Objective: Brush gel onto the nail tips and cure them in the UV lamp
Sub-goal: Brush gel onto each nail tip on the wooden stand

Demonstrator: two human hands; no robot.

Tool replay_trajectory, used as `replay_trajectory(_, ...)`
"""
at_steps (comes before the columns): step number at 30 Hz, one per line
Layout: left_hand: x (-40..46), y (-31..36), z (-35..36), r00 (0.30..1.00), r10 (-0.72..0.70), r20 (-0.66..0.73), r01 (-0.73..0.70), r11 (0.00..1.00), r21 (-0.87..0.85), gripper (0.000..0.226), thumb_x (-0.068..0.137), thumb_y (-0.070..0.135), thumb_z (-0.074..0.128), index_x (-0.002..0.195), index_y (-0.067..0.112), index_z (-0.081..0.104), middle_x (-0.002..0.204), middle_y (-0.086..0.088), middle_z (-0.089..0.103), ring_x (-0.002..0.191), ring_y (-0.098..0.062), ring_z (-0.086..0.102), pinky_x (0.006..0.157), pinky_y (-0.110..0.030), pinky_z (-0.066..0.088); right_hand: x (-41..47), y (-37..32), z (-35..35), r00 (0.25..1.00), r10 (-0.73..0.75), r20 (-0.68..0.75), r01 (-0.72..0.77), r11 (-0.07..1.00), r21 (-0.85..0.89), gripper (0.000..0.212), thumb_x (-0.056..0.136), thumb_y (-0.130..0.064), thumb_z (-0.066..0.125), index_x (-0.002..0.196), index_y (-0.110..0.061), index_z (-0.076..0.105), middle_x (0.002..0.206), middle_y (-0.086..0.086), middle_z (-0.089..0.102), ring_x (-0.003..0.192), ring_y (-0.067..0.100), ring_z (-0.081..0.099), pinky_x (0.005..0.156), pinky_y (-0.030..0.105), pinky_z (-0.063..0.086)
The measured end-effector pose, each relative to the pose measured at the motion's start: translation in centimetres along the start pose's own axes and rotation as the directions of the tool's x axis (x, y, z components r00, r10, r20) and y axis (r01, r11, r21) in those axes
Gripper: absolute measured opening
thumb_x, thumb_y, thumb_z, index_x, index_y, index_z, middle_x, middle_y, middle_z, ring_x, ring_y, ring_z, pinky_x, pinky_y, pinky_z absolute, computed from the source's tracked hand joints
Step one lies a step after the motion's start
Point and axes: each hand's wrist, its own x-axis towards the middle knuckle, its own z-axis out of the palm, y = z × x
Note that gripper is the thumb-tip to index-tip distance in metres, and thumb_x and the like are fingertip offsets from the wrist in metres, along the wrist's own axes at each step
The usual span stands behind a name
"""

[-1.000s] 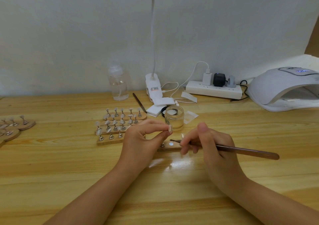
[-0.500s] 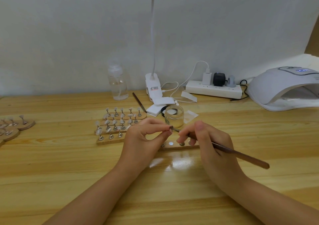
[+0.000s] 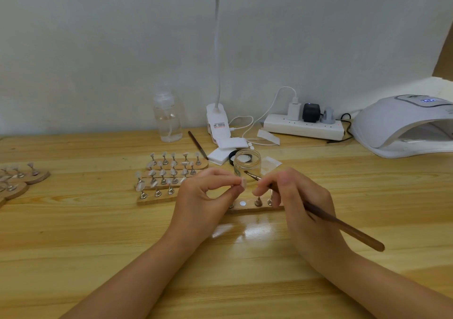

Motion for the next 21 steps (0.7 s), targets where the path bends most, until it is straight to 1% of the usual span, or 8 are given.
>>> replay_trajectory(2,-0.04,0.00,-0.01,1.000,0.001,-0.001,-0.001,1.000,0.003,0.026,0.070,0.004,0.074,0.078,0.029,0.070,0.076,0.012,0.067,0.076,0.002,0.061,0.072,-0.008,0.043,-0.04,-0.01,0.01,1.000,0.030,0.007,-0.030,0.999,0.043,0.041,0.089,-0.037,0.034,0.069,-0.016,0.063,0.062,0.001,0.064,0.059,0.000,0.057,0.059,0.007,0.040)
replay_trajectory(4,-0.02,0.00,0.01,1.000,-0.007,0.004,0.007,1.000,-0.006,0.021,0.070,0.006,0.074,0.078,0.025,0.071,0.076,0.012,0.067,0.076,0.002,0.062,0.072,-0.007,0.043,-0.17,0.00,-0.01,0.998,0.055,-0.005,-0.055,0.993,0.104,0.045,0.088,-0.040,0.034,0.065,-0.015,0.064,0.059,0.006,0.064,0.055,0.005,0.057,0.057,0.012,0.041)
replay_trajectory(7,0.03,0.02,0.02,1.000,-0.015,0.008,0.015,1.000,-0.020,0.017,0.069,0.008,0.074,0.079,0.022,0.072,0.077,0.012,0.069,0.077,0.001,0.063,0.073,-0.008,0.044,-0.14,0.00,-0.09,0.999,0.018,-0.026,-0.016,0.999,0.049,0.043,0.089,-0.038,0.032,0.069,-0.018,0.064,0.066,0.001,0.066,0.056,0.007,0.054,0.056,0.016,0.043)
replay_trajectory(9,0.02,0.00,-0.02,1.000,-0.019,0.009,0.019,1.000,-0.022,0.017,0.069,0.008,0.074,0.079,0.022,0.072,0.077,0.010,0.069,0.077,0.001,0.063,0.074,-0.009,0.045,-0.03,0.05,-0.05,1.000,0.003,-0.015,-0.003,1.000,0.003,0.041,0.089,-0.036,0.032,0.072,-0.017,0.063,0.071,-0.003,0.066,0.062,0.004,0.056,0.059,0.013,0.043)
replay_trajectory(12,-0.03,0.04,-0.07,0.999,-0.033,0.016,0.034,0.999,-0.034,0.017,0.070,0.007,0.074,0.078,0.021,0.072,0.078,0.009,0.069,0.077,0.000,0.064,0.074,-0.010,0.046,-0.13,0.11,0.02,0.999,0.052,-0.005,-0.051,0.995,0.081,0.045,0.089,-0.039,0.033,0.066,-0.014,0.064,0.064,0.002,0.066,0.062,0.003,0.060,0.061,0.009,0.042)
replay_trajectory(15,0.01,0.18,-0.07,0.999,-0.042,0.019,0.043,0.998,-0.047,0.014,0.070,0.010,0.074,0.078,0.021,0.073,0.078,0.009,0.070,0.076,0.001,0.064,0.073,-0.009,0.045,-0.16,0.12,-0.12,0.999,0.036,-0.039,-0.032,0.996,0.085,0.045,0.089,-0.038,0.032,0.065,-0.016,0.064,0.062,0.003,0.065,0.059,0.006,0.060,0.060,0.011,0.043)
replay_trajectory(18,0.05,0.19,-0.08,0.999,-0.036,0.026,0.037,0.999,-0.035,0.012,0.070,0.010,0.074,0.080,0.017,0.073,0.079,0.008,0.070,0.077,0.000,0.064,0.073,-0.010,0.046,0.00,0.17,-0.18,0.999,0.039,-0.008,-0.039,0.998,0.043,0.042,0.089,-0.039,0.032,0.070,-0.019,0.064,0.067,-0.002,0.066,0.064,0.006,0.058,0.062,0.012,0.043)
replay_trajectory(21,0.00,0.28,-0.07,0.999,-0.043,0.019,0.044,0.998,-0.052,0.011,0.068,0.017,0.072,0.078,0.022,0.073,0.077,0.010,0.070,0.077,0.000,0.064,0.074,-0.010,0.046,-0.05,0.07,-0.21,0.996,0.084,0.009,-0.084,0.988,0.133,0.047,0.086,-0.043,0.033,0.063,-0.016,0.064,0.058,0.006,0.064,0.055,0.011,0.056,0.057,0.015,0.043)
